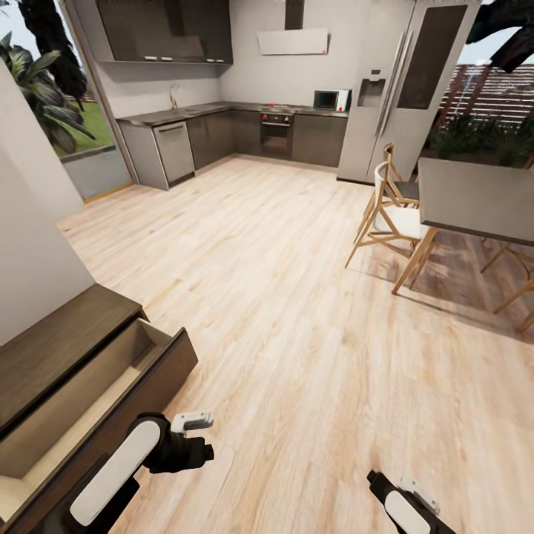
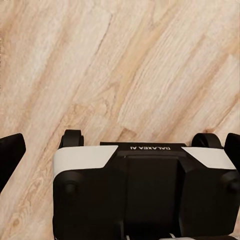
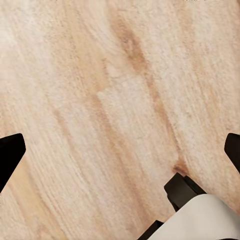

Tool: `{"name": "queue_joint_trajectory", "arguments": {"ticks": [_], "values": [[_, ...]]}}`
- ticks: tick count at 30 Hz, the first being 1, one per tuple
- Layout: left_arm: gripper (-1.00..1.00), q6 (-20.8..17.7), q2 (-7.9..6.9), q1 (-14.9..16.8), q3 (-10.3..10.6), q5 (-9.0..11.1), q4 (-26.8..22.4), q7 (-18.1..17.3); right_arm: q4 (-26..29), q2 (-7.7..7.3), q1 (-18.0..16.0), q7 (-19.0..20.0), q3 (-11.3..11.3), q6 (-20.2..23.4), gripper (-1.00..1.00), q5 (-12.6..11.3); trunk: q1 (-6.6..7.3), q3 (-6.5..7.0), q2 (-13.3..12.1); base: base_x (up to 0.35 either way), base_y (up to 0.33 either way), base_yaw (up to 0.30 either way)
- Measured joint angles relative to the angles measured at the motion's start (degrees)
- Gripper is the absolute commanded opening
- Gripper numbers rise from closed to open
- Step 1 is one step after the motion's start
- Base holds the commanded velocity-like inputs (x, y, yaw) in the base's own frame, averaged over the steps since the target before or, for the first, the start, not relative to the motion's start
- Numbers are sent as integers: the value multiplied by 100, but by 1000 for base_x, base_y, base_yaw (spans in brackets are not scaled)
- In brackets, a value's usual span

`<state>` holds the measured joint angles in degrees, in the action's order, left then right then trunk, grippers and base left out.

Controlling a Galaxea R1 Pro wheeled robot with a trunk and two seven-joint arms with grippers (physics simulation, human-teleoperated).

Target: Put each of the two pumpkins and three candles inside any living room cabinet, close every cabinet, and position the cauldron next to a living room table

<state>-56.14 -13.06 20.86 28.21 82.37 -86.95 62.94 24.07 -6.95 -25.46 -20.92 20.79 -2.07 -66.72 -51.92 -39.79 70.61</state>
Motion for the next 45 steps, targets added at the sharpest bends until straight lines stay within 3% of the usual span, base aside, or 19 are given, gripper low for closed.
{"name": "queue_joint_trajectory", "arguments": {"ticks": [45], "values": [[100, 0, 0, 2, 17, 1, 0, 0, -15, -1, 0, 0, 0, 0, 100, -4, 0, 430, 0, 0, 0, 0]]}}
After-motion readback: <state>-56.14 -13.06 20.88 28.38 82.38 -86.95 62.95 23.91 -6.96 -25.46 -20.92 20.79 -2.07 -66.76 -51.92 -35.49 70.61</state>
